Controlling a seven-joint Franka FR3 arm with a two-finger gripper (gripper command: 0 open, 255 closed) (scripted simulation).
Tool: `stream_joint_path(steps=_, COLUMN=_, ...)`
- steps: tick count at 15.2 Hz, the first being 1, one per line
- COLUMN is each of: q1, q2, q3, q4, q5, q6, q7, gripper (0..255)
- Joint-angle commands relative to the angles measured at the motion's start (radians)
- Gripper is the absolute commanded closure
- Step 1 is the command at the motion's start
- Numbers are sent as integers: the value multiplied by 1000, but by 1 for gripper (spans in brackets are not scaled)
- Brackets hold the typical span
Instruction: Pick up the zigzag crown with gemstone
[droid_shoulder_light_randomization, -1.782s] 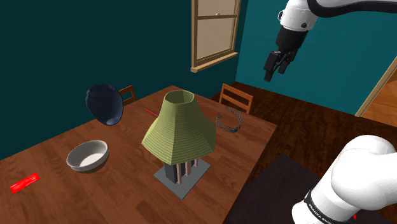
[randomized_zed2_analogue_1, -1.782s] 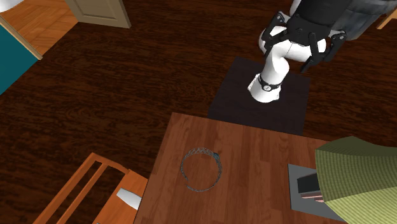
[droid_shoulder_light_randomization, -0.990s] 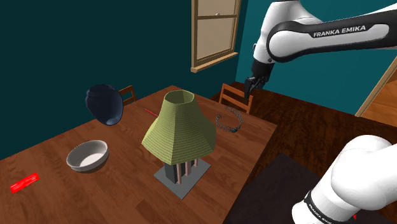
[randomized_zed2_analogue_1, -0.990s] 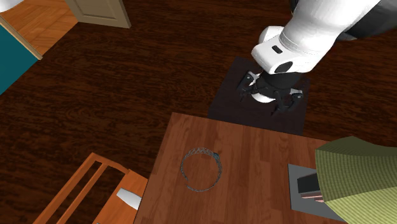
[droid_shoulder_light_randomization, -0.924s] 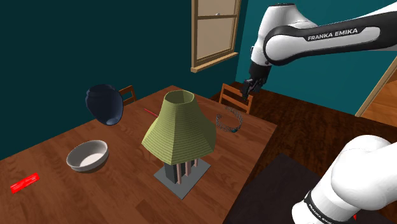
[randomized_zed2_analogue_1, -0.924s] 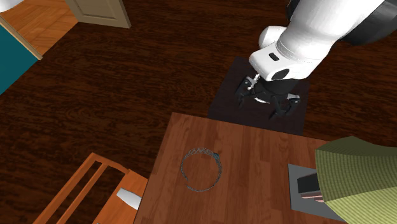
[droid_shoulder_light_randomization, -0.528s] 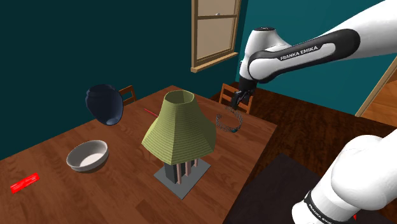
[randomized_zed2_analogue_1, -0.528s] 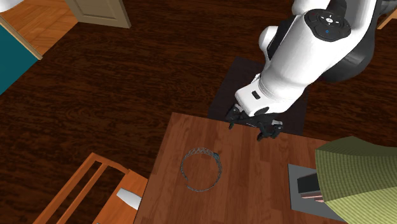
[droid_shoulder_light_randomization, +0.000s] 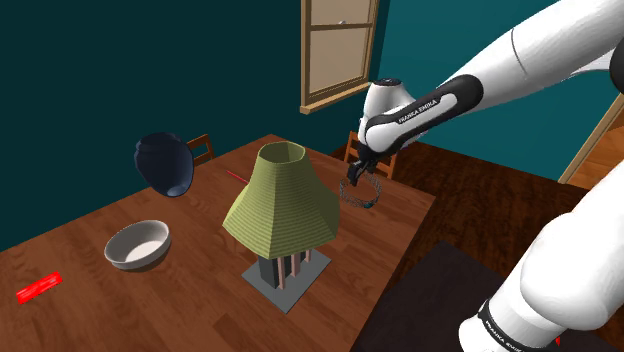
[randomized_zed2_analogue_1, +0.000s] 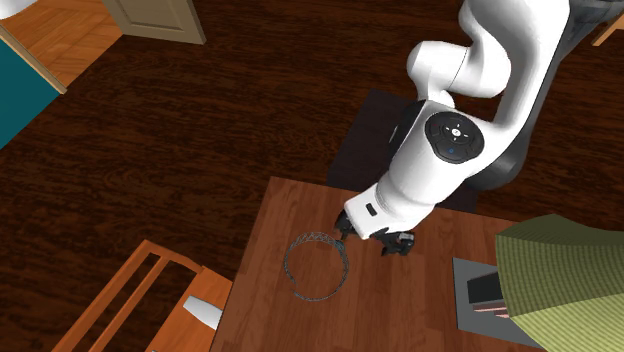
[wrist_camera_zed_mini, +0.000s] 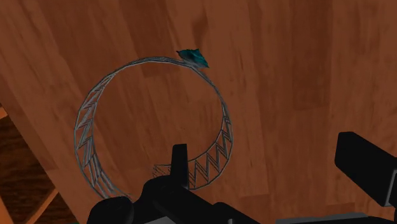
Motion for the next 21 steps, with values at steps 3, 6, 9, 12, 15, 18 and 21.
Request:
stream_joint_path(steps=3, q1=-2, q2=164, q3=-4, q4=66, q5=9, q6=103, q7=-13, gripper=0)
stream_joint_path(steps=6, q1=-4, q2=286, q3=-3, q4=126, q5=17, q6=166, q7=-22, gripper=0)
stream_joint_path(steps=9, q1=-5, q2=308, q3=-3, q4=123, q5=16, q6=191, q7=-20, gripper=0)
stream_joint_path(steps=12, q1=-6, q2=342, q3=-3, q4=120, q5=15, q6=228, q7=-16, gripper=0)
stream_joint_path(steps=15, q1=-6, q2=373, q3=-4, q4=118, q5=15, q6=260, q7=-13, gripper=0)
stream_joint_path(steps=18, q1=-5, q2=373, q3=-4, q4=117, q5=14, q6=262, q7=-12, gripper=255)
stream_joint_path(steps=21, q1=-5, q2=374, q3=-4, q4=117, q5=14, q6=262, q7=-12, gripper=255)
